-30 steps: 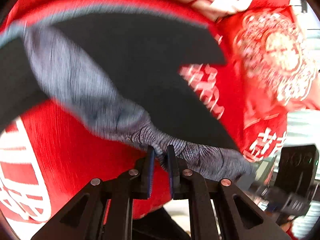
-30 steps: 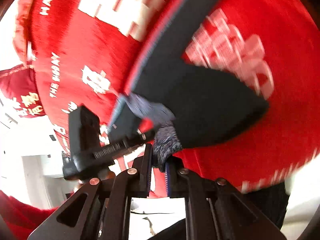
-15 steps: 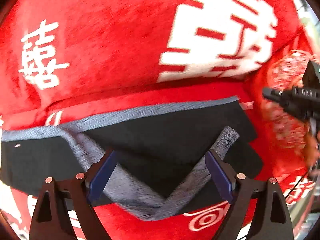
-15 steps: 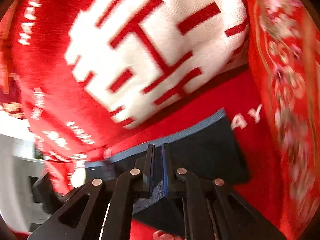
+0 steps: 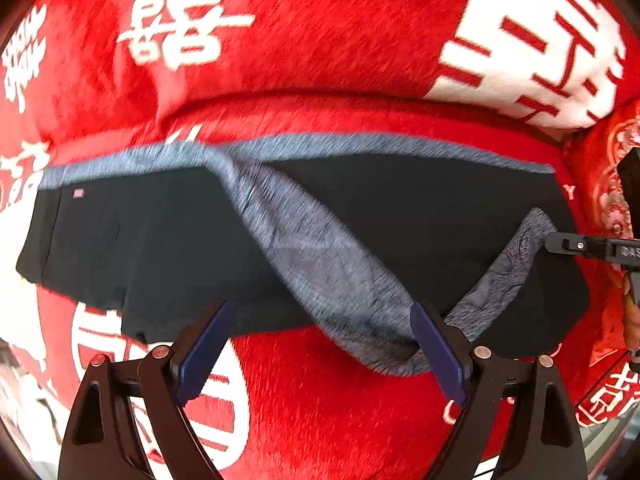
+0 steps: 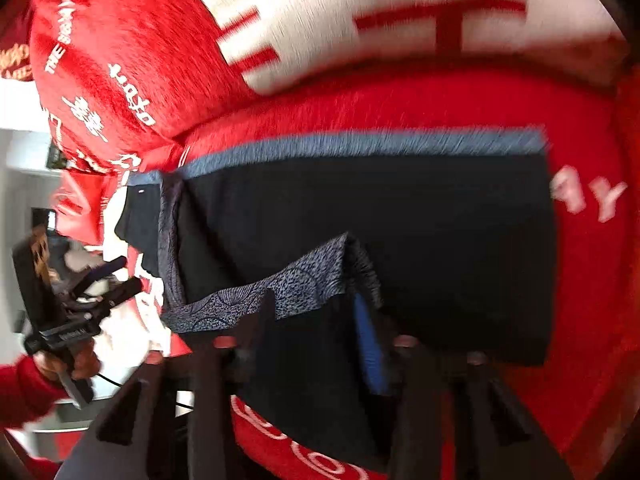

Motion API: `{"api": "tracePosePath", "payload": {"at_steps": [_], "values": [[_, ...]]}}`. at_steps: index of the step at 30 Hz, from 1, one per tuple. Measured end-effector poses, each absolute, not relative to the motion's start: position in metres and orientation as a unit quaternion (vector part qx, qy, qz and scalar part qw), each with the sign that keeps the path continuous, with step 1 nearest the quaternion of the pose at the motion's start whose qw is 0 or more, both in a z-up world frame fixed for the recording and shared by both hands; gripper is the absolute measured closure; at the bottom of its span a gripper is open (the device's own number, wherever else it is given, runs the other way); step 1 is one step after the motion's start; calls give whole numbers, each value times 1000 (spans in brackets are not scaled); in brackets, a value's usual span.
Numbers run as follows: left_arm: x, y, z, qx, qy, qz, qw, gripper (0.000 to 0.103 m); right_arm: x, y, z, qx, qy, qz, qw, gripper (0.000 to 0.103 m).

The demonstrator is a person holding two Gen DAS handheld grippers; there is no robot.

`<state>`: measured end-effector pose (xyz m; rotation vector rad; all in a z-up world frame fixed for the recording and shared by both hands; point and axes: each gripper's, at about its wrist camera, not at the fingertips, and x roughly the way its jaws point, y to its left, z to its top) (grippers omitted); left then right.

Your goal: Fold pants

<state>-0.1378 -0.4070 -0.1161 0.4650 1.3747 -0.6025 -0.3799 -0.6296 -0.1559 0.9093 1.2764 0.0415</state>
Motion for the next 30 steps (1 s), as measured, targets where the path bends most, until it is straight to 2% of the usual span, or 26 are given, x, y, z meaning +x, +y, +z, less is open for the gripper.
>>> {"api": "tracePosePath", "payload": {"at_steps": [2, 8, 12, 16, 18, 19, 20, 21, 25, 27, 30], "values": [[-138, -401, -120, 211, 627, -259, 704, 13, -381, -625, -162, 413, 589, 12, 695, 96], [-139, -407, -118, 216, 618, -260, 710, 13, -396, -676, -106, 394, 516, -102, 754, 96], [-134, -427, -120, 214, 607, -265, 718, 13, -398, -718, -118, 412, 504, -164, 741, 96], [-128, -448, -130, 219, 601, -268, 721, 13, -395, -724, -145, 388, 533, -194, 727, 95], [-124, -457, -135, 228, 597, -270, 720, 13, -398, -728, -152, 383, 536, -213, 722, 90], [-123, -461, -137, 233, 593, -269, 722, 13, -403, -733, -154, 394, 534, -224, 714, 84], [-120, -465, -138, 239, 587, -268, 725, 13, -410, -737, -153, 410, 528, -235, 706, 67], [-117, -469, -138, 243, 581, -268, 729, 13, -416, -739, -150, 419, 520, -245, 703, 55], [-102, -485, -145, 243, 574, -261, 737, 13, -439, -730, -122, 409, 494, -265, 720, 55], [-98, -489, -156, 249, 578, -251, 736, 13, -447, -721, -111, 402, 488, -257, 731, 62], [-97, -490, -175, 266, 587, -238, 726, 13, -446, -696, -110, 380, 505, -228, 741, 63]]}}
